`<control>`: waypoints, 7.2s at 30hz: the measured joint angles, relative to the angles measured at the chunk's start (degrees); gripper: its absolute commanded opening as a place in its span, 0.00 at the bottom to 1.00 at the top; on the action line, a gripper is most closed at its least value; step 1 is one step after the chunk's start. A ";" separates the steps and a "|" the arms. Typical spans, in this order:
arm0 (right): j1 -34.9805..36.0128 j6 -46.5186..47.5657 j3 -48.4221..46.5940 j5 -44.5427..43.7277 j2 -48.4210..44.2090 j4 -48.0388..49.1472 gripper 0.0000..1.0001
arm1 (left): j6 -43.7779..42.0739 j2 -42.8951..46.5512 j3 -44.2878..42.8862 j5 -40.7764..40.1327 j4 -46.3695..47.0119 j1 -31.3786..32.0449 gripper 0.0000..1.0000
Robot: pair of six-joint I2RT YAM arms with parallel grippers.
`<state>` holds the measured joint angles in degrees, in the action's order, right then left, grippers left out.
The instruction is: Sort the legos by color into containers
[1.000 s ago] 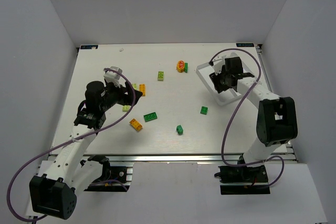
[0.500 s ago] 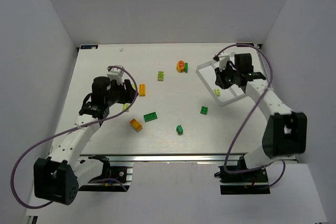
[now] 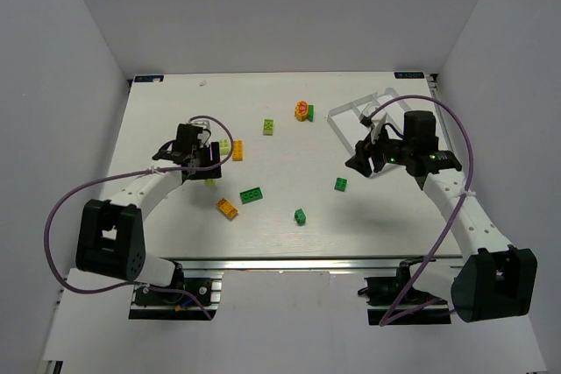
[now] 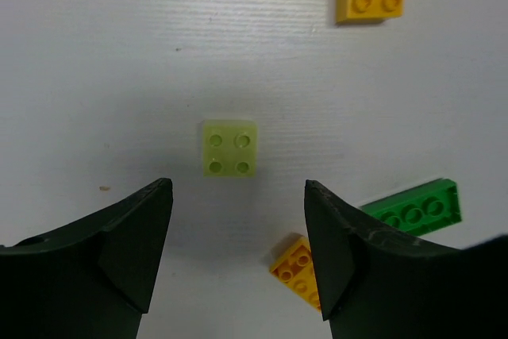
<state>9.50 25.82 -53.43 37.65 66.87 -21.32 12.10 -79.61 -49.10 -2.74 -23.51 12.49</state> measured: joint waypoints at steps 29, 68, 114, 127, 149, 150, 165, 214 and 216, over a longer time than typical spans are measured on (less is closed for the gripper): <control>-0.24 0.15 0.83 2.64 -1.05 0.02 0.58 | -1.05 -13.81 -3.37 -4.09 -2.82 1.25 0.23; -8.07 -16.17 4.61 -11.58 -10.88 12.94 0.00 | 18.14 -63.36 -72.22 13.42 16.35 33.75 0.24; -5.16 -3.39 10.29 5.88 -7.30 10.78 0.73 | 6.12 -20.74 -18.43 -15.78 4.13 4.24 0.75; -2.21 -1.11 10.03 1.70 -5.33 10.62 0.72 | 4.20 -29.53 -24.90 -6.99 4.70 1.18 0.71; -1.05 -0.13 9.60 -0.15 -4.35 9.03 0.66 | 3.34 -33.92 -26.51 -5.90 3.89 0.79 0.14; -1.05 -0.13 9.60 -0.24 -4.35 9.03 0.55 | 3.19 -33.77 -26.51 -5.60 3.80 0.94 0.13; -1.55 -10.43 9.18 -18.38 -9.01 15.04 0.00 | 10.43 -25.49 -34.38 30.47 21.42 16.63 0.02; -0.37 -8.37 -2.58 -7.43 1.31 9.27 0.50 | 16.57 -0.37 -22.03 -5.07 18.53 19.56 0.49; 4.74 -7.15 -7.39 -9.75 6.97 6.99 0.51 | 14.47 10.43 -16.72 -9.60 16.61 17.94 0.65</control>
<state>14.24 18.68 -60.82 27.90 73.84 -14.33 26.57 -69.19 -65.82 -12.34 -6.90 30.44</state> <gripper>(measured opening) 0.501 0.529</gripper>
